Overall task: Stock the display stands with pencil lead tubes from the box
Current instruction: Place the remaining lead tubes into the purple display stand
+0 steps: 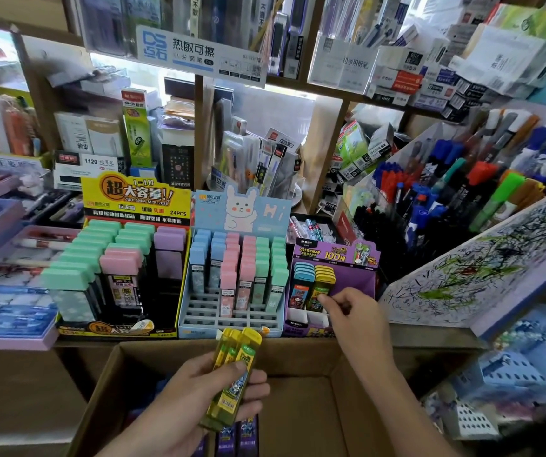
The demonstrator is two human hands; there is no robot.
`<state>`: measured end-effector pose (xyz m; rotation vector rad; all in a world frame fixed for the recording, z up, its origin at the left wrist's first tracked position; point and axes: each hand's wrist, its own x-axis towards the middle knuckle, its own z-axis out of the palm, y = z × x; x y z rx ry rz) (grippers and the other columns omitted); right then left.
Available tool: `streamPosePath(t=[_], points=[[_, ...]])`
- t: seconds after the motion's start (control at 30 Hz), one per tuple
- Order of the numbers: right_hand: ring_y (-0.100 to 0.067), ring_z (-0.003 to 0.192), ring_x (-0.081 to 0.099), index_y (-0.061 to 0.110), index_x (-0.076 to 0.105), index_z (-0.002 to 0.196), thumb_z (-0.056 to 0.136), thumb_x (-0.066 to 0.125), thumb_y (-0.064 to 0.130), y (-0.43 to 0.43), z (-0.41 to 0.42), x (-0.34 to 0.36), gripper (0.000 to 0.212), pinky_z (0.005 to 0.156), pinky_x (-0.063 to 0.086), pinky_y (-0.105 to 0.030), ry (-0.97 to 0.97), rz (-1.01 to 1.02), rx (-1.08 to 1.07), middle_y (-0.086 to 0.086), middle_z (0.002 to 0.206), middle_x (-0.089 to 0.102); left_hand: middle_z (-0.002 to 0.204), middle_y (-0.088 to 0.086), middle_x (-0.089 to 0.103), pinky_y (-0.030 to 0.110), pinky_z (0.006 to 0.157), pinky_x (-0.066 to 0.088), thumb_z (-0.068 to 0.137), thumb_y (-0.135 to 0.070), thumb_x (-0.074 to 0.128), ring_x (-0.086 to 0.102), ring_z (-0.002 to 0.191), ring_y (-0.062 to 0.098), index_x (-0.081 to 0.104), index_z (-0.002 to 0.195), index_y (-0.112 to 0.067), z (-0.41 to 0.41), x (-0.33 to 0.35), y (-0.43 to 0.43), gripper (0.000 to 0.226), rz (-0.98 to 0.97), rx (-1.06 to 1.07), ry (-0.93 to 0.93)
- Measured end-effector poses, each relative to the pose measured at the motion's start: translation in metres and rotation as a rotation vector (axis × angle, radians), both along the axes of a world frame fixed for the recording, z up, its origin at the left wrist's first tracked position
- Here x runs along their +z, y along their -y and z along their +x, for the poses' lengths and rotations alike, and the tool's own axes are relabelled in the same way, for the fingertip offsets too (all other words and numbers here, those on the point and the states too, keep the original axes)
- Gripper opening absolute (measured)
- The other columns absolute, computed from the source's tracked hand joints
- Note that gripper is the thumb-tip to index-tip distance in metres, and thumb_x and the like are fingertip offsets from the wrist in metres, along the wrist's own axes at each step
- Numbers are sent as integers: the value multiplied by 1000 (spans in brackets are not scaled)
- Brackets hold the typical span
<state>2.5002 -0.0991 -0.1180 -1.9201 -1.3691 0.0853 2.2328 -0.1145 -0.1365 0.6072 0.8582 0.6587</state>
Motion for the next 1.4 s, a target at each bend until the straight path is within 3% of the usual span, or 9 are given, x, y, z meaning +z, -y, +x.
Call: streamPosePath(t=[0.13,0.3,0.57,1.0,1.13,1.2,1.27,1.3,1.4], points=[[0,74,63,29,70,83,91,74,39,6,-2,6,13,67,58,-34,-47,8,-7,17,74,67,109,29,74,45,72,64,78,-12,77,74,101,42,66,119,3,0,1,1,45,17,-7,-1],[-3,69,67,32,74,78,86,81,29,30,-21,22,10,57,49,-12,-180,167,123,16,70,70,110,28,74,45,75,64,77,-14,78,74,103,41,65,120,-1,1,3,2,47,36,9,-6],[-9,64,62,24,81,88,90,76,38,58,-64,8,15,54,46,-23,-761,-424,400,-7,85,78,111,26,74,46,78,63,80,-14,80,74,103,40,78,105,-9,3,4,8,26,62,42,-25],[-18,67,59,12,79,85,81,86,33,57,-75,-9,23,56,46,-24,-1006,-406,463,-16,80,73,103,31,74,43,70,64,83,-21,75,76,90,38,80,97,-5,3,8,11,22,32,2,-51],[-19,67,64,6,76,88,79,85,34,55,-66,-11,31,56,50,-25,-1037,-354,449,-18,82,73,73,24,56,11,42,48,101,0,54,63,41,-5,68,89,11,0,-2,9,22,111,57,16],[-20,69,68,12,78,87,80,82,30,55,-61,-7,20,57,53,-27,-1063,-295,445,-17,86,75,69,9,39,7,52,47,103,7,45,47,27,-11,51,68,-6,-1,3,8,37,-40,163,32],[-20,72,69,17,79,85,81,80,28,53,-55,0,12,59,55,-27,-1042,-210,420,-15,88,76,71,20,53,11,45,50,102,4,49,64,44,-6,54,63,8,-4,2,10,39,8,57,-11],[-20,72,70,19,79,85,81,80,28,52,-52,4,10,59,55,-27,-1020,-160,398,-13,87,77,81,30,63,24,58,62,101,0,55,77,66,10,67,73,15,-5,5,12,34,73,-19,-58],[-20,71,71,23,79,87,78,77,30,49,-40,18,11,60,57,-24,-909,-25,327,-12,85,77,107,35,67,52,71,64,97,-10,64,74,95,46,80,91,1,1,8,9,20,-2,71,-73]])
